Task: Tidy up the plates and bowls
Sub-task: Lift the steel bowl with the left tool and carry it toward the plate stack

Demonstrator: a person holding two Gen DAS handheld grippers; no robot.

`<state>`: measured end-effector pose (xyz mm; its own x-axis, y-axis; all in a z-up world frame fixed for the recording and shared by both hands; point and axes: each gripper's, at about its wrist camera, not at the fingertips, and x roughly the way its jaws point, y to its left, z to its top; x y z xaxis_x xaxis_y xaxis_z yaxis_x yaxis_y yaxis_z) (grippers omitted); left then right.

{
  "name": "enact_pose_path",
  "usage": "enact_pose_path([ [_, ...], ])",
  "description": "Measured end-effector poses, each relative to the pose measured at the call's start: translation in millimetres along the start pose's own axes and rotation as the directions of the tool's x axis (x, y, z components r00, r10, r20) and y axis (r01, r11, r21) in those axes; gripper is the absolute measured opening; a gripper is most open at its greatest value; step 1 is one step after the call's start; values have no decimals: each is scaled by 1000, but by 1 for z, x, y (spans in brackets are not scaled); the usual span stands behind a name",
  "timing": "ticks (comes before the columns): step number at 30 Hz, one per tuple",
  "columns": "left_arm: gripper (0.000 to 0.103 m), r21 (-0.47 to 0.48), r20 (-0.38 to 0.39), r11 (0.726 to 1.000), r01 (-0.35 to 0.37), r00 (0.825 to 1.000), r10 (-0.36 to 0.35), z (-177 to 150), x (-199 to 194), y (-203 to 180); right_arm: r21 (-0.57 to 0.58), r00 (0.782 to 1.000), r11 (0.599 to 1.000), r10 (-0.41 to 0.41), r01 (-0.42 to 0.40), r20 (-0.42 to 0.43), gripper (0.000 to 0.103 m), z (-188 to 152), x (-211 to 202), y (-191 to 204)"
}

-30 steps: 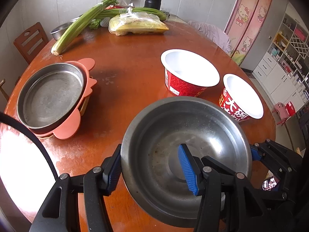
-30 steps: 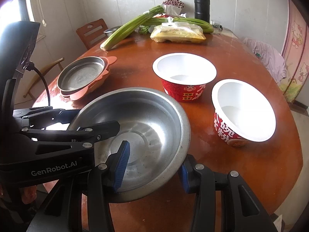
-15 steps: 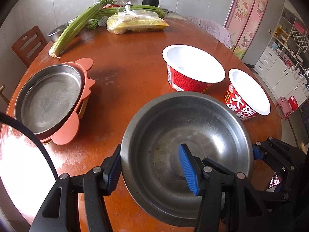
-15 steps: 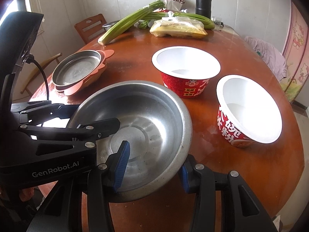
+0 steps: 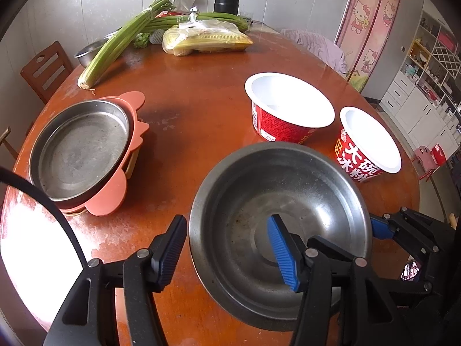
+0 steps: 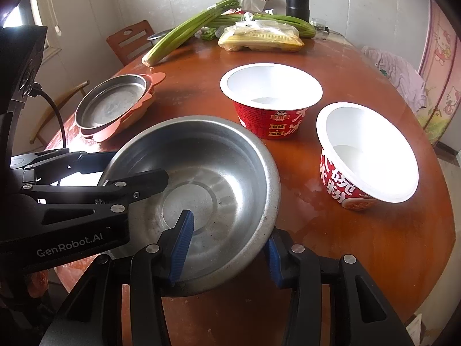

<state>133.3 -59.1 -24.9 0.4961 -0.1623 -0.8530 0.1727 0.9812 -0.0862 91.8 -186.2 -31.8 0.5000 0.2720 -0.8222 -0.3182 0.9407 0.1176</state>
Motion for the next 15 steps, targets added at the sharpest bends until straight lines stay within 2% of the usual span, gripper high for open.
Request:
enact_pose_path([
  [4,60,4,10,1000,-4,1000,4,0,-4,-1,9,1000,1000,-6,6,8,49,-1,-5,-1],
  [6,60,3,13,1000,-8,1000,8,0,-6,-2,15,1000,1000,-13,12,22,57,0,-9,-2],
  [15,62,10,46,1000,-22,999,21,-2,-22,-7,29,998,999,-29,27,55,57,-3,-23,-6],
])
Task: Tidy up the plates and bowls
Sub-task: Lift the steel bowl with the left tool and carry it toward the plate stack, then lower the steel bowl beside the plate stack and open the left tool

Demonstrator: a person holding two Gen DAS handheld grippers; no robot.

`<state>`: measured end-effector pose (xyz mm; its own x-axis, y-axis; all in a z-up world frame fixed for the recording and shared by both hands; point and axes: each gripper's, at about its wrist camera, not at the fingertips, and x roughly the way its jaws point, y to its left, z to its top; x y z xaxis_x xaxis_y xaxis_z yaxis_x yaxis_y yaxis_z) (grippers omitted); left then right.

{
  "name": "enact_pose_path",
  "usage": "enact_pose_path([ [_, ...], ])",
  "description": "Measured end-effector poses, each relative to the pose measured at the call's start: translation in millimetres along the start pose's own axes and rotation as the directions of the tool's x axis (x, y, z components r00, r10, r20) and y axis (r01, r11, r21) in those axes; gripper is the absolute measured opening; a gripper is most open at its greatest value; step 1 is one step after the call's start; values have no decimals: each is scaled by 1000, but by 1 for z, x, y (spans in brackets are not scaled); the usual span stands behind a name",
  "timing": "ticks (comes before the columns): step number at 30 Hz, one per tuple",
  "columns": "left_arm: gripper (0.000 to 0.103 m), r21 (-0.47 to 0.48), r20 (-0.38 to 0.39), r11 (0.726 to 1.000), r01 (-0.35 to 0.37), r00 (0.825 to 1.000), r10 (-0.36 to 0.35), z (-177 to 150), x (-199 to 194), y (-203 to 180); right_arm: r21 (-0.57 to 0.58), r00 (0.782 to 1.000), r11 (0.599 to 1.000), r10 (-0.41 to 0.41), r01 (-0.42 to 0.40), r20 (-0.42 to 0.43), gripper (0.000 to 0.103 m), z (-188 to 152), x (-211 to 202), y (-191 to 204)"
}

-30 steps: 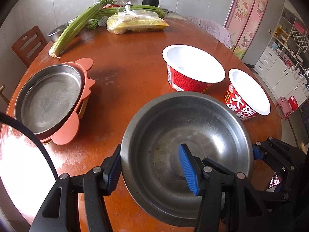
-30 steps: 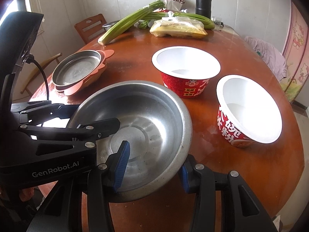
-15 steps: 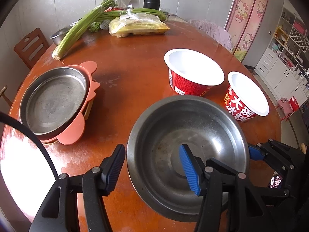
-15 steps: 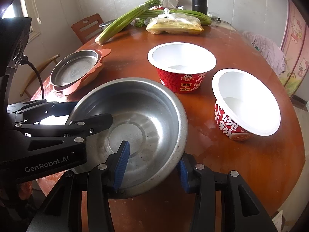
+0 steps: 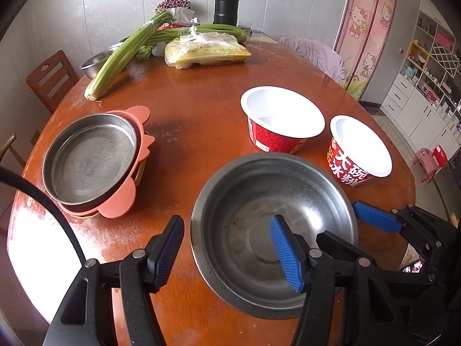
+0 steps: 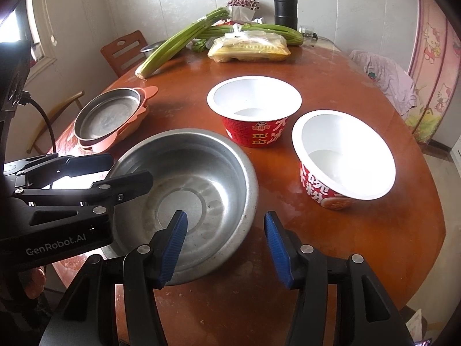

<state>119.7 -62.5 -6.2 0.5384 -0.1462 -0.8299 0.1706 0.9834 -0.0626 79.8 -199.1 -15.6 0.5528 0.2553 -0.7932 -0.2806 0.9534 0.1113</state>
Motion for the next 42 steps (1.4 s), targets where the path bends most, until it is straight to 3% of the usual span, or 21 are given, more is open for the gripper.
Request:
enact_pose_path([
  [12,65,17,70,1000,10,997,-11,9,-29,-17,55,995,998,-16,11,95,58,2,-34,-23],
  [26,65,65,75,995,71,994,-76,40,-29,-61,194,988,980,-72,45,133,58,10,-54,-85],
  [35,65,108,34,987,115,992,-120,64,-8,-92,230,988,970,-104,75,114,58,18,-52,-116],
  [42,65,92,-50,983,160,987,-156,81,28,-106,242,989,965,-127,105,78,58,28,-40,-134],
])
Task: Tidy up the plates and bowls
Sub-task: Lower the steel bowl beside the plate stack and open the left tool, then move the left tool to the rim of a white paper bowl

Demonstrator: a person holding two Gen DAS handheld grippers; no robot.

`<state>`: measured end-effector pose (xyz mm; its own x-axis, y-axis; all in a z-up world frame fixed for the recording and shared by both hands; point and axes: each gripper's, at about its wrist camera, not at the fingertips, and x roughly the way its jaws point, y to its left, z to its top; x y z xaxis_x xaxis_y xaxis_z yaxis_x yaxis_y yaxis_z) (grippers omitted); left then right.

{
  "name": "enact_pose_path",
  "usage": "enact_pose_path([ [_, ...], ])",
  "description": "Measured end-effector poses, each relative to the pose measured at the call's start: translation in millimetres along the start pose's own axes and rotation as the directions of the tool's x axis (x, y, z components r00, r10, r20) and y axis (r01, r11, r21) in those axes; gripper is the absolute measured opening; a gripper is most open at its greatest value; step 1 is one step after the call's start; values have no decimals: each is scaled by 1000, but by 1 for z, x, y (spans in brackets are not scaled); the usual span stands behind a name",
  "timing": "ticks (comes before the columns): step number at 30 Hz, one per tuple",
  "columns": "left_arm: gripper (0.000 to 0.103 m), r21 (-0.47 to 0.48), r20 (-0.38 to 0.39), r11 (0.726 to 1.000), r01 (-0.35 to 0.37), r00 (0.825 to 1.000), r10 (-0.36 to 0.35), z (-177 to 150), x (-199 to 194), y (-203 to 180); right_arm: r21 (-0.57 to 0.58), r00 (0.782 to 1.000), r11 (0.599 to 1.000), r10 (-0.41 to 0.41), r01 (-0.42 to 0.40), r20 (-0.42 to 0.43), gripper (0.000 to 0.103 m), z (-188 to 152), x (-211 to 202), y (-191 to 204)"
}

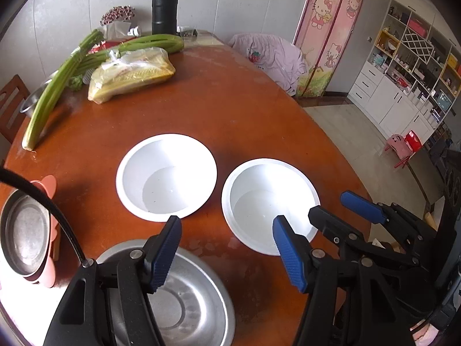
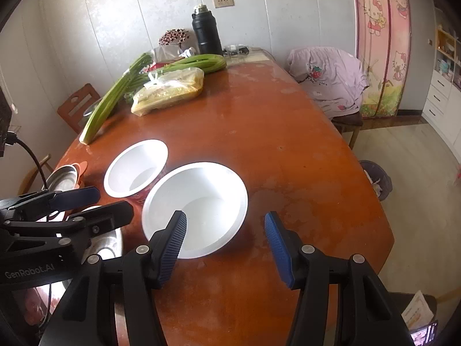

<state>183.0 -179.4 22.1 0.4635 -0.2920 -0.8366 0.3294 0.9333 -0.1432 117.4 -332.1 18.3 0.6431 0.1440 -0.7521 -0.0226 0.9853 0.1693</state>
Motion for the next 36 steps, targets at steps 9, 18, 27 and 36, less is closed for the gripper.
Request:
enact_pose_path([
  [9,65,-36,-68,999,38,997,-40,17,33,4,-10,999,1000,-2,1,-52,59,7,23,-11],
  [18,65,-41,-69,998,53,996,-56,27,40,2,-21,994,999,24,-26,-103,58,6,40,-6],
  [27,51,-13,-84,997,72,994,-73,33,49,-9,-48,993,998,42,-47,-111,58,4,43,-2],
  [36,40,3,-125,998,69,990,-68,29,56,-16,-60,990,995,68,-75,-125,55,1,47,3],
])
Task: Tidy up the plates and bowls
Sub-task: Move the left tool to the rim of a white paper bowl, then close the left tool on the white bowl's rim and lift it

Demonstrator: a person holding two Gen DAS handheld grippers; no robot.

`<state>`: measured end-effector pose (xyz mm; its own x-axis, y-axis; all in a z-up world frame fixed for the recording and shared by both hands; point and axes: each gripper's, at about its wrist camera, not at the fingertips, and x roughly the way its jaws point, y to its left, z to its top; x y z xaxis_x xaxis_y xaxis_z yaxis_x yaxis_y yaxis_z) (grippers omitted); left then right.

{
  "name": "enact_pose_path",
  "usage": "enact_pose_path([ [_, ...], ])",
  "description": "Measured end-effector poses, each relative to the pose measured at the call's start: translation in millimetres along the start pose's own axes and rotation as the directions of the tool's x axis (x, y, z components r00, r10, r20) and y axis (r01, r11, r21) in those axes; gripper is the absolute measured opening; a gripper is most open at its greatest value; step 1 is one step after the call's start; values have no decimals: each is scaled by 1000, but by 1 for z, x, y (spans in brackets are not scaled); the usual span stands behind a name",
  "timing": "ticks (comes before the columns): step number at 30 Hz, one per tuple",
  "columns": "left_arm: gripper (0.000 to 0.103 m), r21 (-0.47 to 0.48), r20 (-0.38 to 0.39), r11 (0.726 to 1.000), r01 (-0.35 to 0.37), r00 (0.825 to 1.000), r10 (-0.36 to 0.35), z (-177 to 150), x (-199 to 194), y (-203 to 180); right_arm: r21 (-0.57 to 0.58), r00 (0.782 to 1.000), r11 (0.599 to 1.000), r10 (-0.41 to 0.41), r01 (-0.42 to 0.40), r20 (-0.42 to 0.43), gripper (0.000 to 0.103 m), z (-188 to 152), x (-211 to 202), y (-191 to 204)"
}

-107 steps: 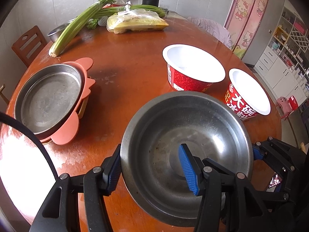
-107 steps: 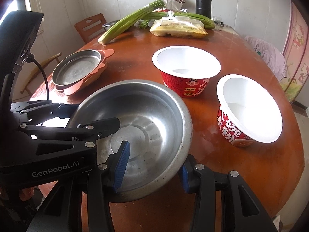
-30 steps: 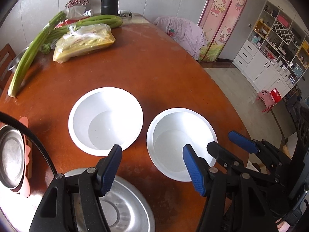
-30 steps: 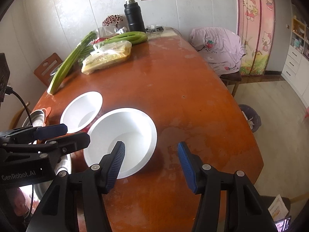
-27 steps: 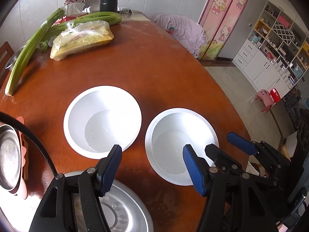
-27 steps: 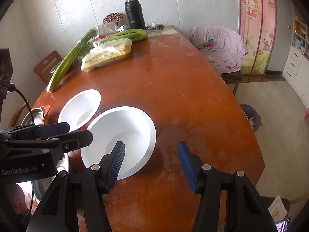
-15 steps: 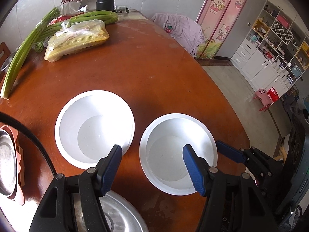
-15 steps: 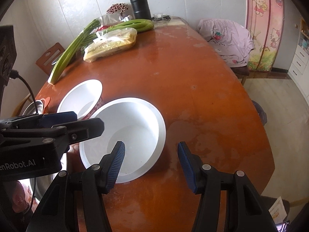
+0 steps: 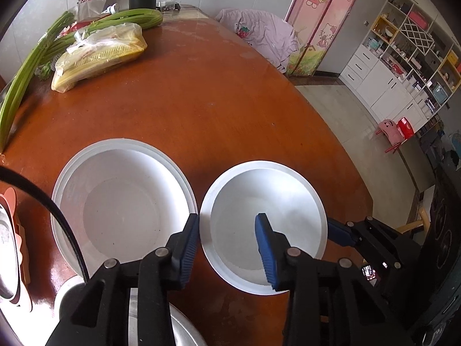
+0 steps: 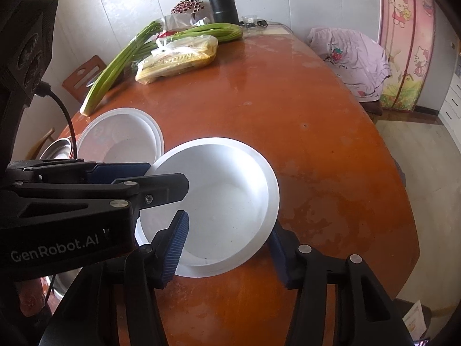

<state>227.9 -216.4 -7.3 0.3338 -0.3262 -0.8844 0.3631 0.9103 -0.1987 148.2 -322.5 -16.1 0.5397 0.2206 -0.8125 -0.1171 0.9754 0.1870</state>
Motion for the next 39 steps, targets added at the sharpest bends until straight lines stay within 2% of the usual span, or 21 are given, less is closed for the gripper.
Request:
enact_pose_path([
  [7,40,-3,20,1000,20,1000,-20,-4,-12,8,15,1000,1000,3,-3,-7,55,-1,3,-2],
  [17,40,14,-38,999,35,999,-35,-6,1,1,19,1000,1000,9,-9,1,55,-5,1,-3],
  [20,37,10,-48,1000,27,999,-26,-5,6,1,16,1000,1000,11,-11,1,54,-6,0,-2],
  [30,35,16,-15,1000,20,1000,-20,-9,-4,-3,13,1000,1000,8,-8,21,54,-5,-9,0],
  [39,35,20,28,1000,22,999,-23,-16,-29,-1,-11,998,1000,-4,5,60,54,-4,-25,16],
])
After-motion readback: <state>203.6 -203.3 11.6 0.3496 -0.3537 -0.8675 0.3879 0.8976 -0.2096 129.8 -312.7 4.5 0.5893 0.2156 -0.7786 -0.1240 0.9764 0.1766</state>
